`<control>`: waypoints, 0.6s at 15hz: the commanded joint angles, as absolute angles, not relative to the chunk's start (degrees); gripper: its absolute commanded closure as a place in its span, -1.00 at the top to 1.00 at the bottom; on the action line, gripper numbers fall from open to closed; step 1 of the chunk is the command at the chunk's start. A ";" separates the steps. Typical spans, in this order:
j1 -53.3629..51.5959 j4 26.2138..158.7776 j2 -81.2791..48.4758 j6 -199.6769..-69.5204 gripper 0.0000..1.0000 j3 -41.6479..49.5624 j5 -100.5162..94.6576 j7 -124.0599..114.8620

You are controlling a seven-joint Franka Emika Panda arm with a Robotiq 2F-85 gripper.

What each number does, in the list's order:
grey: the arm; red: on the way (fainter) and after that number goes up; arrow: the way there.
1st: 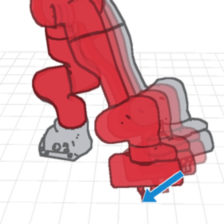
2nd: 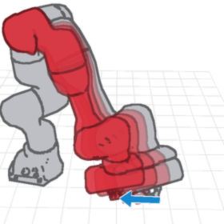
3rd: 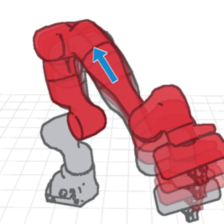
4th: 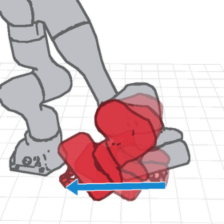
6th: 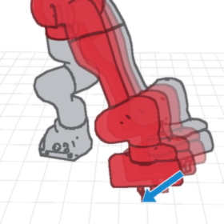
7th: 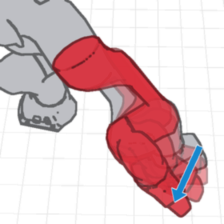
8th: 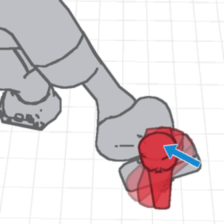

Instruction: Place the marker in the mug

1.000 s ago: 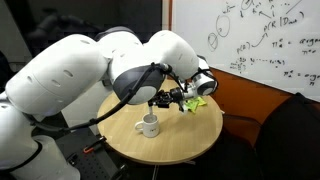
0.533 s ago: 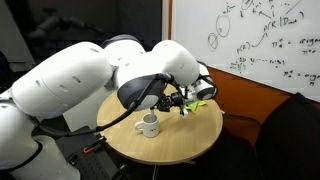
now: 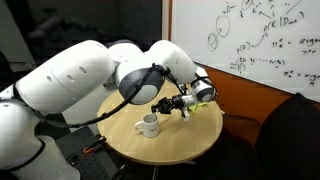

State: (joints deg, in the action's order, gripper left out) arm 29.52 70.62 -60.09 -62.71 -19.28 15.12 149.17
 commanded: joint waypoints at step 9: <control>24.96 71.67 -54.28 -59.04 1.00 -10.96 24.62 147.34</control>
State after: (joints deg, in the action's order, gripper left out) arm 26.11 69.49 -57.79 -60.89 -13.61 21.19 147.84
